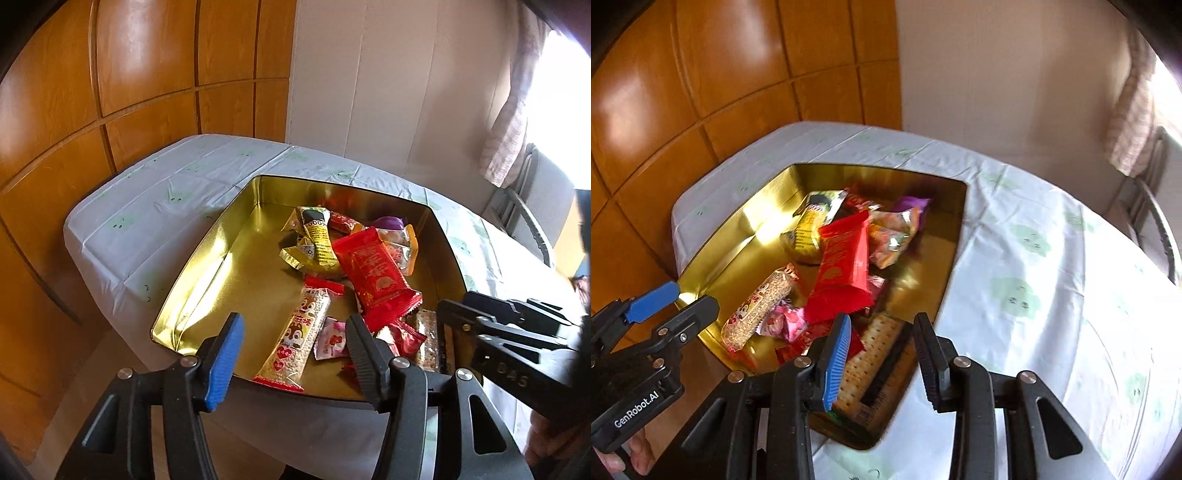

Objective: Organize snacks

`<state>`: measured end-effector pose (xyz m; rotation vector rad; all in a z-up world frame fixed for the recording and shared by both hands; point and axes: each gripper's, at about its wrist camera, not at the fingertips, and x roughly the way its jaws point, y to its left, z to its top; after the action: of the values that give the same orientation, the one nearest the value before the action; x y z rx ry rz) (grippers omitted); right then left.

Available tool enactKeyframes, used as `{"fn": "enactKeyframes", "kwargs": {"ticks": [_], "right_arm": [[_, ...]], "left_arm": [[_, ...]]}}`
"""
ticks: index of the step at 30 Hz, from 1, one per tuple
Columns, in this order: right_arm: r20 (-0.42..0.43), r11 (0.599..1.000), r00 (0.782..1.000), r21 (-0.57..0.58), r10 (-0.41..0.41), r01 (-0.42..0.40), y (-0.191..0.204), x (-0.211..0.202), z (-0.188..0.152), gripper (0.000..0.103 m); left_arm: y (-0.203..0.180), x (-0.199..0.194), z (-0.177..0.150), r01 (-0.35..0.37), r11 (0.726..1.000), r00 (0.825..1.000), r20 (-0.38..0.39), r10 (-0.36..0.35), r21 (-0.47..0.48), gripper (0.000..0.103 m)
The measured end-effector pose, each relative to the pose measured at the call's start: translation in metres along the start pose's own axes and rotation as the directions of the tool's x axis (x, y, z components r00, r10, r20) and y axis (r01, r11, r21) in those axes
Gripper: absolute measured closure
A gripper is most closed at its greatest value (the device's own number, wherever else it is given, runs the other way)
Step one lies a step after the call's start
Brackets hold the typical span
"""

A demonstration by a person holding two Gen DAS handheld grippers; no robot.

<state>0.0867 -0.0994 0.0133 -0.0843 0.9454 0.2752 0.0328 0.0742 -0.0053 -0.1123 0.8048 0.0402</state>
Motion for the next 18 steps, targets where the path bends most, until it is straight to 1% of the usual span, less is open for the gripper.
{"fn": "enactKeyframes", "kwargs": {"ticks": [2, 9, 13, 18], "right_arm": [[0.017, 1.0, 1.0, 0.017, -0.015, 0.015, -0.004, -0.006, -0.005, 0.067], [0.053, 0.996, 0.996, 0.06, -0.067, 0.064, -0.016, -0.023, -0.025, 0.066], [0.064, 0.993, 0.994, 0.084, -0.085, 0.079, -0.021, -0.029, -0.035, 0.065], [0.071, 0.99, 0.992, 0.103, -0.102, 0.095, -0.028, -0.033, -0.043, 0.065]], "left_arm": [[-0.003, -0.003, -0.001, -0.002, 1.0, 1.0, 0.005, 0.001, 0.007, 0.04], [-0.011, -0.01, -0.005, 0.002, 1.0, 1.0, 0.018, -0.003, 0.029, 0.036], [-0.015, -0.013, -0.008, 0.005, 0.999, 1.0, 0.023, -0.006, 0.042, 0.032], [-0.021, -0.015, -0.011, 0.012, 0.998, 1.0, 0.02, -0.013, 0.057, 0.031]]}}
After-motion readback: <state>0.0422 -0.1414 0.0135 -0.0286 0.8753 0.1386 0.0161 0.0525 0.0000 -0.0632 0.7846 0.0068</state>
